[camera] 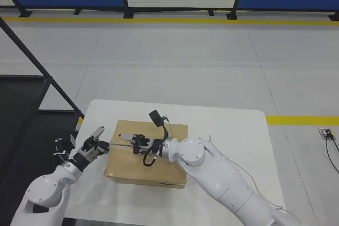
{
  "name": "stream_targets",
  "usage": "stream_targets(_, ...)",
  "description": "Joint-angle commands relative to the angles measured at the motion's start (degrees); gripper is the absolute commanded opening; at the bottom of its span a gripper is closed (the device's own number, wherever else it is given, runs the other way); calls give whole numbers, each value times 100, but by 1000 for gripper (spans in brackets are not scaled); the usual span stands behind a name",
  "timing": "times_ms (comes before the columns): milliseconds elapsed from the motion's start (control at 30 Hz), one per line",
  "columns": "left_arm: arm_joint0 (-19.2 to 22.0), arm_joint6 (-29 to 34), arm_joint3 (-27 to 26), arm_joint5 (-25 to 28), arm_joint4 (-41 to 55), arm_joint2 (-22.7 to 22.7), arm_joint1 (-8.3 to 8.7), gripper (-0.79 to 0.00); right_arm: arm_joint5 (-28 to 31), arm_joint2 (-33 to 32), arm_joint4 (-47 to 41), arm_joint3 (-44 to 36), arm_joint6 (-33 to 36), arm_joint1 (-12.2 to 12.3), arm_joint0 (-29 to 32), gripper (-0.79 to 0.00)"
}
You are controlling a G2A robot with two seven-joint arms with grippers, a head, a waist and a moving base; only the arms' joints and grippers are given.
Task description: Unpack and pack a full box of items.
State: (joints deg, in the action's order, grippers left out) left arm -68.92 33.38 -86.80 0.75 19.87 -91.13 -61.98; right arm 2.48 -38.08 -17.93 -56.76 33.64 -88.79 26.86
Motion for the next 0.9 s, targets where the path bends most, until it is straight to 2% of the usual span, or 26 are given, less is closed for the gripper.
stream_targets(0,4,72,-22,-11,72,29,-3,0,100,29,-60,135,-45,-68,-42,0)
stream_targets(267,-79,40,-172,-6,-10,194,-18,0,413,66,-243,601,-53,-293,-177,0)
stream_targets(533,-100,-31,-205,-22,17,191,-20,0,439,184,-116,1005,449,-463,-400,0)
stream_targets(667,-87,-36,-207,-47,23,125,-11,0,471,47,-14,1012,615,-422,-377,0)
stream_targets(867,-29,-31,-218,-80,39,71,-2,0,227,-296,288,707,842,-218,-159,0)
